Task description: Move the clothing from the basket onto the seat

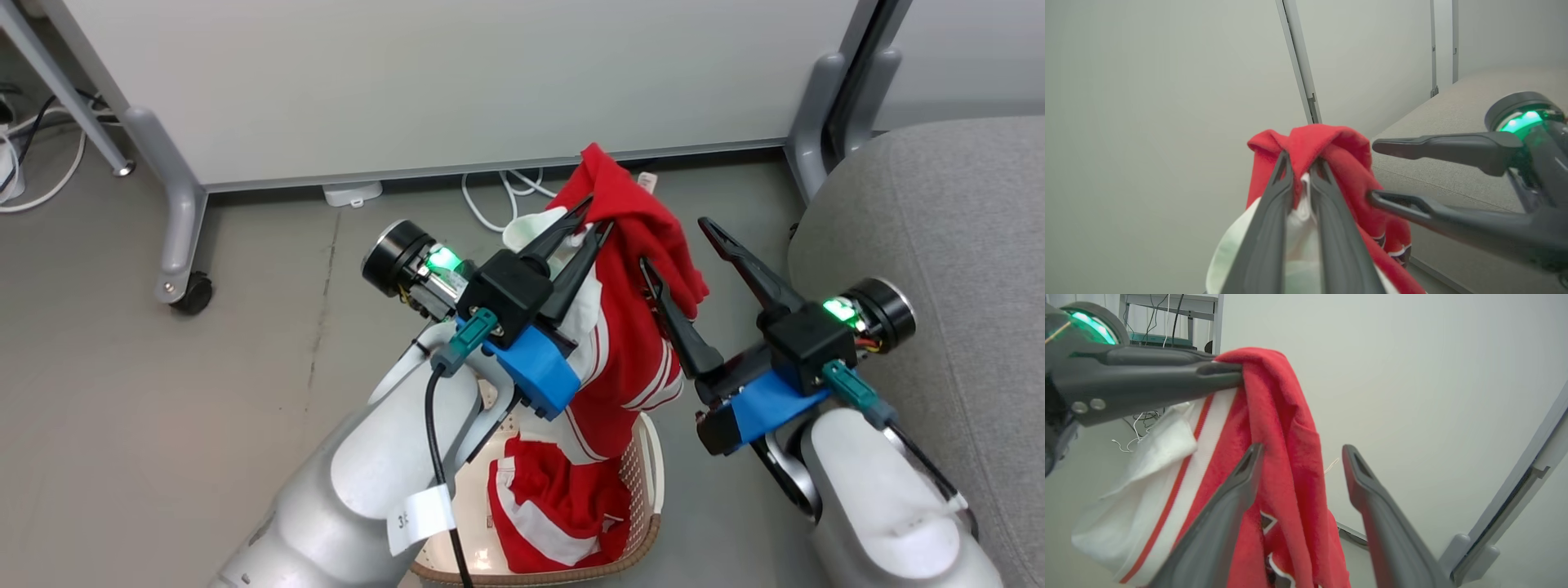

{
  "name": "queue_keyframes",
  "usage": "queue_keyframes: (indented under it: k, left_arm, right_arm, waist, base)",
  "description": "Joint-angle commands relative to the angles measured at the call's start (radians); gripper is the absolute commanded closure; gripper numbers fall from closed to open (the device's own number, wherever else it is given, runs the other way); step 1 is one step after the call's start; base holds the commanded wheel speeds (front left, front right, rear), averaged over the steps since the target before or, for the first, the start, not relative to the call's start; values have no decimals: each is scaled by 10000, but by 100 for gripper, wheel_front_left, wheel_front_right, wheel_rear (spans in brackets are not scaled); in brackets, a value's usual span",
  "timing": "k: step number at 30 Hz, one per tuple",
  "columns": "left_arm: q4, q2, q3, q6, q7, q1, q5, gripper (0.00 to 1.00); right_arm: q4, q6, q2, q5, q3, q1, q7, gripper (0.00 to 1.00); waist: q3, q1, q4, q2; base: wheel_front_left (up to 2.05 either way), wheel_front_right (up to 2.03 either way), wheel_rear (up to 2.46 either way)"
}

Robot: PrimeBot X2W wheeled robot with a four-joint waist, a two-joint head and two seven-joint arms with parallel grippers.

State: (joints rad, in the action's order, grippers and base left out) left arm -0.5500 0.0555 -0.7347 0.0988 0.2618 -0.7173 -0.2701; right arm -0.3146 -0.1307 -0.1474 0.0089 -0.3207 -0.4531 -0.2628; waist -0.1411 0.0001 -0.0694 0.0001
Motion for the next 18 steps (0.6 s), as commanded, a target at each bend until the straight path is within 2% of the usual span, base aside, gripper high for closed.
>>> queue_keyframes:
  k: [1, 12, 13, 14, 18]
  left_arm:
    - [94, -30, -87, 24, 48, -152, 14, 100]
    - [488, -52, -518, -80, 48, -330, -191, 100]
    - [509, -53, -552, -90, 48, -332, -209, 100]
    - [521, -56, -581, -105, 48, -332, -225, 100]
    - [532, -55, -661, -164, 48, -361, -299, 100]
  right_arm:
    - [-256, -1, -108, -95, -128, -315, -33, 0]
    - [-2096, -1, -286, 98, -1115, -1504, -32, 0]
    - [-2223, -1, -265, 136, -1172, -1560, -32, 60]
    - [-2307, -1, -252, 207, -1193, -1630, -33, 100]
    - [-2374, -1, -198, 377, -1213, -1666, -33, 100]
  waist:
    - [-105, -1, -123, -1]
    - [-308, -1, -388, -1]
    - [-311, -1, -390, -1]
    - [-309, -1, -389, -1]
    - [-316, -1, -378, -1]
  base:
    - [0, 0, 0]
    - [0, 0, 0]
    - [0, 0, 0]
    - [0, 0, 0]
    - [0, 0, 0]
